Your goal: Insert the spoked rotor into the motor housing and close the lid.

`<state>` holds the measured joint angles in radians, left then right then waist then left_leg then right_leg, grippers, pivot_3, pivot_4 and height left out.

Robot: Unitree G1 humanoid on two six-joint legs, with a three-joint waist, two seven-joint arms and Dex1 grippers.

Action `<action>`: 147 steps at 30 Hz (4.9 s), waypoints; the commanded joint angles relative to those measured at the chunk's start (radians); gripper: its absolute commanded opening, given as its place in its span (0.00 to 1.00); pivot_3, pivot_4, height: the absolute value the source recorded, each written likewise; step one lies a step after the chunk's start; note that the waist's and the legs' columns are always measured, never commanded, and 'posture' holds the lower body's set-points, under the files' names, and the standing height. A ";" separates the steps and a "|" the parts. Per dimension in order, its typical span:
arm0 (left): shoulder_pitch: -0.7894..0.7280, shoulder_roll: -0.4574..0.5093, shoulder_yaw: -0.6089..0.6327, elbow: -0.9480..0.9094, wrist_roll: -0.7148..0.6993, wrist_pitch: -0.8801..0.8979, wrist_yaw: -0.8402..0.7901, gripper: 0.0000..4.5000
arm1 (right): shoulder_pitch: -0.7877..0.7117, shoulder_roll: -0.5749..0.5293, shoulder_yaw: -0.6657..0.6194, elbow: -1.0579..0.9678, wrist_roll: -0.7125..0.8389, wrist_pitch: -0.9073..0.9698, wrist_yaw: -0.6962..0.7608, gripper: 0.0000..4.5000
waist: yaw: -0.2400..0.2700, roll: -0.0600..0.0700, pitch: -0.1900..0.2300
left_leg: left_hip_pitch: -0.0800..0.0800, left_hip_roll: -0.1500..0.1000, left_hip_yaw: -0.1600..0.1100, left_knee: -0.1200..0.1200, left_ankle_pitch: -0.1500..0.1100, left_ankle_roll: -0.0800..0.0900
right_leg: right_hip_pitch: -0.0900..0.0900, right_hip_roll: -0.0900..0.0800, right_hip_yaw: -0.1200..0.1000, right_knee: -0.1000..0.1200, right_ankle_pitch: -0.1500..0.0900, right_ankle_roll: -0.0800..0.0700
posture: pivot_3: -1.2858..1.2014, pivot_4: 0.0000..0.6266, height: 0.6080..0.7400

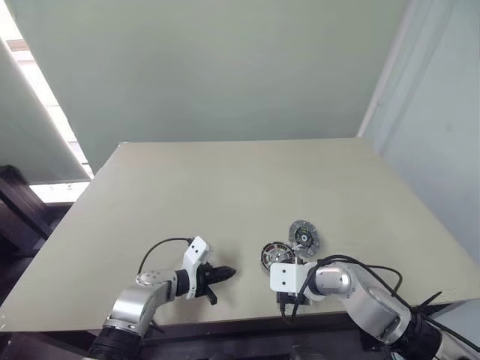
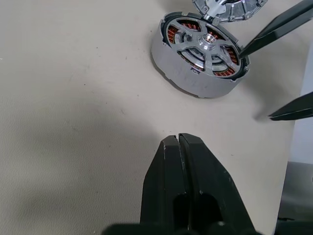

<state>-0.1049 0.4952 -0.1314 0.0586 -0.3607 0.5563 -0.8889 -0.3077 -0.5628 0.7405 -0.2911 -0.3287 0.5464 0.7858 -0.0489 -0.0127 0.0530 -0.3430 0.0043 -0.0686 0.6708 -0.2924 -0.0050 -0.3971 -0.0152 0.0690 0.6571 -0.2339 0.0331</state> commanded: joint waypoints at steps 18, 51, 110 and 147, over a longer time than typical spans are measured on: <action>-0.024 -0.002 0.007 -0.027 0.008 -0.015 -0.003 0.00 | -0.052 0.079 -0.025 0.143 -0.097 -0.134 0.004 0.24 | 0.000 0.000 0.000 | 0.000 0.000 0.000 -0.001 0.000 0.000 | 0.000 0.000 0.000 0.000 0.000 0.000 | 0.52 0.00 1.00; -0.010 -0.041 0.003 -0.008 0.015 -0.036 0.019 0.00 | -0.046 0.394 -0.142 -0.182 0.070 0.636 -0.083 0.02 | 0.000 0.001 0.000 | -0.015 0.001 -0.001 -0.001 0.000 0.000 | -0.016 0.000 -0.001 0.001 0.002 0.002 | 0.52 0.00 1.00; 0.000 -0.039 0.056 0.072 0.014 -0.095 -0.011 0.00 | -0.094 -0.024 -0.585 -0.302 0.322 0.489 -0.430 0.99 | 0.002 0.002 0.000 | -0.015 0.000 -0.001 0.002 0.000 0.000 | -0.013 -0.001 -0.002 0.000 0.002 0.002 | 0.52 0.00 1.00; -0.005 -0.036 0.063 -0.014 0.006 -0.051 0.005 0.00 | 0.008 0.341 -0.317 0.138 0.302 0.100 -0.346 0.99 | 0.000 0.002 0.000 | -0.014 0.001 0.000 0.003 0.000 0.001 | -0.013 0.001 0.000 0.002 0.003 0.001 | 0.52 0.00 1.00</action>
<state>-0.1041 0.4569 -0.0930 0.0865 -0.3349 0.5052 -0.8876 -0.2978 -0.2283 0.4246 -0.1567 -0.0222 0.6843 0.4411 -0.0493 -0.0105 0.0526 -0.3571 0.0053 -0.0685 0.6738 -0.2924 -0.0043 -0.4098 -0.0142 0.0686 0.6591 -0.2311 0.0344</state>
